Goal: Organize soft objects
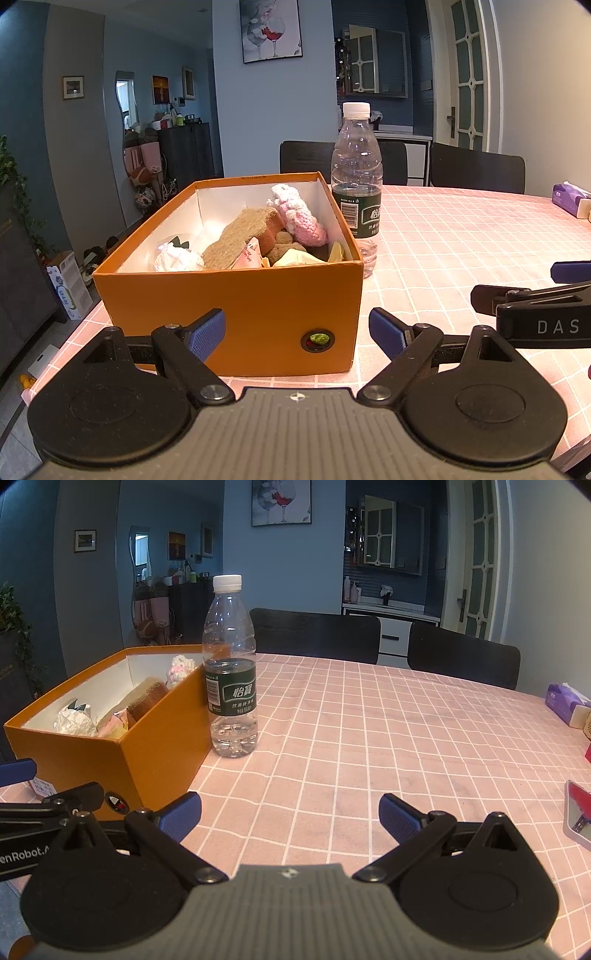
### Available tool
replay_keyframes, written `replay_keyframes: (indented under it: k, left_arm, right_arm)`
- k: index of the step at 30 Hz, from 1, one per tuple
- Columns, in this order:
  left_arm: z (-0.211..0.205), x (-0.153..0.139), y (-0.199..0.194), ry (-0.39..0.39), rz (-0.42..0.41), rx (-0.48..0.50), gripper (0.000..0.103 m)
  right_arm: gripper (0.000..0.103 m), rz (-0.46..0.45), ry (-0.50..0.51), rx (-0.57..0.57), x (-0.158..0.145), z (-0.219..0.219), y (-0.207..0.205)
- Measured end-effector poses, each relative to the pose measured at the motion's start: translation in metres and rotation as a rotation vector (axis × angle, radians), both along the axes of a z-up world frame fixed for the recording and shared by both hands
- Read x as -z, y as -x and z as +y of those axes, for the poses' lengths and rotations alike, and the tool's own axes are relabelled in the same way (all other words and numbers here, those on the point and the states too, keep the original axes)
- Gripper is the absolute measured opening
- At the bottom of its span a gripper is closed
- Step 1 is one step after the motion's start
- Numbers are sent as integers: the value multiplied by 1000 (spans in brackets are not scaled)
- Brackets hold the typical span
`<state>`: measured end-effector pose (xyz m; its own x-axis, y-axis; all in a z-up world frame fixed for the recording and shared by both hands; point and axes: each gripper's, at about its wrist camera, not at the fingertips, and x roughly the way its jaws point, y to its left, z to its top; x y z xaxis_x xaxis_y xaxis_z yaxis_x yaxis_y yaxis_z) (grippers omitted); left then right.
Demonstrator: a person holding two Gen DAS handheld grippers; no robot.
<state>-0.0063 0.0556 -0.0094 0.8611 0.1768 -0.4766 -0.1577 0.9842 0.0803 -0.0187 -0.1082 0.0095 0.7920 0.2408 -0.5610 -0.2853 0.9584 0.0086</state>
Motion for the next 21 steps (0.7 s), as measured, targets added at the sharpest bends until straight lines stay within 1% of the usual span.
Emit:
replay_keyframes:
  k: [21]
  left_arm:
    - [-1, 3, -3, 1, 9, -1, 102]
  right_arm:
    - [100, 6, -4, 8, 2, -1, -1]
